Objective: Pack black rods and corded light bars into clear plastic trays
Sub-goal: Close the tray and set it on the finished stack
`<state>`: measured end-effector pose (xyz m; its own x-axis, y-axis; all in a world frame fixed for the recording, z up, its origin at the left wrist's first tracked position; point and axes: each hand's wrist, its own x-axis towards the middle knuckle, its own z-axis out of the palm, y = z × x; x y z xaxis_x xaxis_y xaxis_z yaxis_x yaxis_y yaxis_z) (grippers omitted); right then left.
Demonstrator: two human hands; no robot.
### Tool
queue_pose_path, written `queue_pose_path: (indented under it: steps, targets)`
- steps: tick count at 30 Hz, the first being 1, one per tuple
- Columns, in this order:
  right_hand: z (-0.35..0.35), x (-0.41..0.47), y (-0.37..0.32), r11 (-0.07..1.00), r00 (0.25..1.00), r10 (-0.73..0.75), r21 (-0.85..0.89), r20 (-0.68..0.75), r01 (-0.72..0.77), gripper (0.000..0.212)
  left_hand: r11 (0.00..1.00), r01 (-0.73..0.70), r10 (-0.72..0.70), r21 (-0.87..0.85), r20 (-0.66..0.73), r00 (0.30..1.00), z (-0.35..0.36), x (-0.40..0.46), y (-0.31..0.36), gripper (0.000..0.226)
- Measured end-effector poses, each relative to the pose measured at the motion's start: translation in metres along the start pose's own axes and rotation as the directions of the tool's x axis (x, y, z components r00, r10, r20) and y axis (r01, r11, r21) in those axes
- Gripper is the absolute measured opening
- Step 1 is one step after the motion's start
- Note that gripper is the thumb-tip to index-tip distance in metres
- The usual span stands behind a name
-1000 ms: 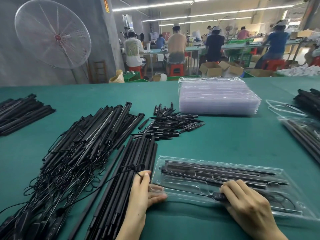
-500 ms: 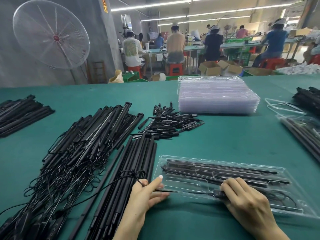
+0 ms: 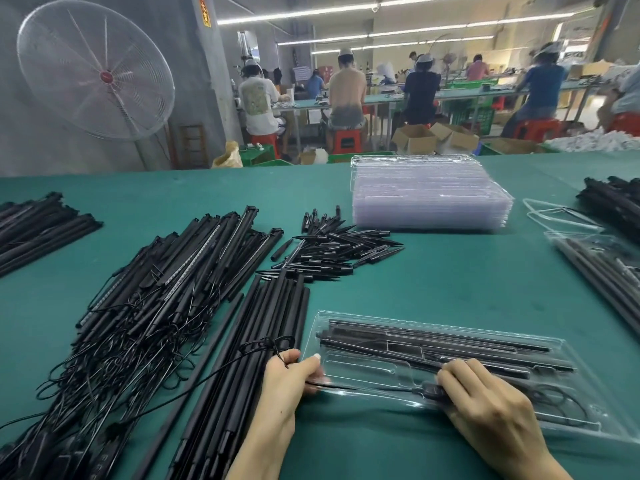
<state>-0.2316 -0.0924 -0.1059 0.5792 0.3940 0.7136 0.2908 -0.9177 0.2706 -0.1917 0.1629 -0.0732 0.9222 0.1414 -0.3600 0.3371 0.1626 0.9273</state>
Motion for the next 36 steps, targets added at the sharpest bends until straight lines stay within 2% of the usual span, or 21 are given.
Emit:
queue_pose_path:
  steps: [2,5,8,11,17,22,25,27,29,31,34,36]
  targets:
    - [0.0,-0.001,0.001,1.0,1.0,0.004,0.0,-0.004,-0.004,0.013,0.999,0.025,-0.027,0.026,0.083,0.996,-0.003,0.0,0.005,0.006]
    - [-0.001,-0.003,0.002,1.0,1.0,0.0,0.004,-0.007,0.0,0.013,0.981,0.054,-0.095,0.185,0.221,0.971,-0.013,0.001,0.013,0.017]
    - [-0.001,-0.001,0.001,1.0,1.0,-0.007,0.019,-0.024,0.007,0.014,0.948,0.027,-0.123,0.317,0.288,0.95,-0.021,0.002,0.019,0.017]
    - [-0.001,0.001,-0.001,0.999,0.999,-0.017,0.036,-0.027,0.018,0.017,0.926,-0.054,-0.061,0.372,0.292,0.955,-0.024,0.005,0.019,0.023]
    - [0.002,0.001,-0.001,0.998,0.999,-0.007,0.054,-0.04,0.009,0.016,0.938,-0.104,0.032,0.33,0.218,0.975,-0.013,0.005,0.014,0.029]
    - [0.001,0.001,-0.002,0.997,0.998,0.037,0.073,-0.045,-0.034,0.042,0.954,-0.145,0.105,0.262,0.162,0.981,-0.003,0.01,0.013,0.03]
    - [-0.002,0.002,-0.001,0.995,0.995,0.088,0.055,-0.038,-0.086,0.036,0.932,-0.211,0.174,0.295,0.146,0.974,0.001,0.012,0.009,0.027]
    - [-0.003,0.002,0.001,0.994,0.994,0.096,0.05,-0.045,-0.094,0.024,0.91,-0.249,0.211,0.331,0.148,0.966,0.003,0.011,0.007,0.026]
    - [-0.004,0.001,0.002,0.996,0.995,0.074,0.062,-0.061,-0.07,0.012,0.93,-0.221,0.184,0.292,0.15,0.971,0.003,0.011,0.006,0.028]
    - [-0.003,0.0,0.003,0.997,0.997,0.045,0.063,-0.069,-0.041,0.009,0.952,-0.147,0.098,0.267,0.185,0.978,0.0,0.01,0.006,0.029]
    - [0.001,0.0,0.004,0.999,0.999,-0.006,0.042,-0.046,0.008,0.009,0.944,-0.015,-0.073,0.331,0.254,0.965,-0.005,0.007,0.01,0.022]
    - [0.003,-0.002,0.004,0.999,0.999,-0.017,0.047,-0.037,0.019,0.011,0.919,0.037,-0.154,0.392,0.272,0.95,-0.008,0.005,0.014,0.027]
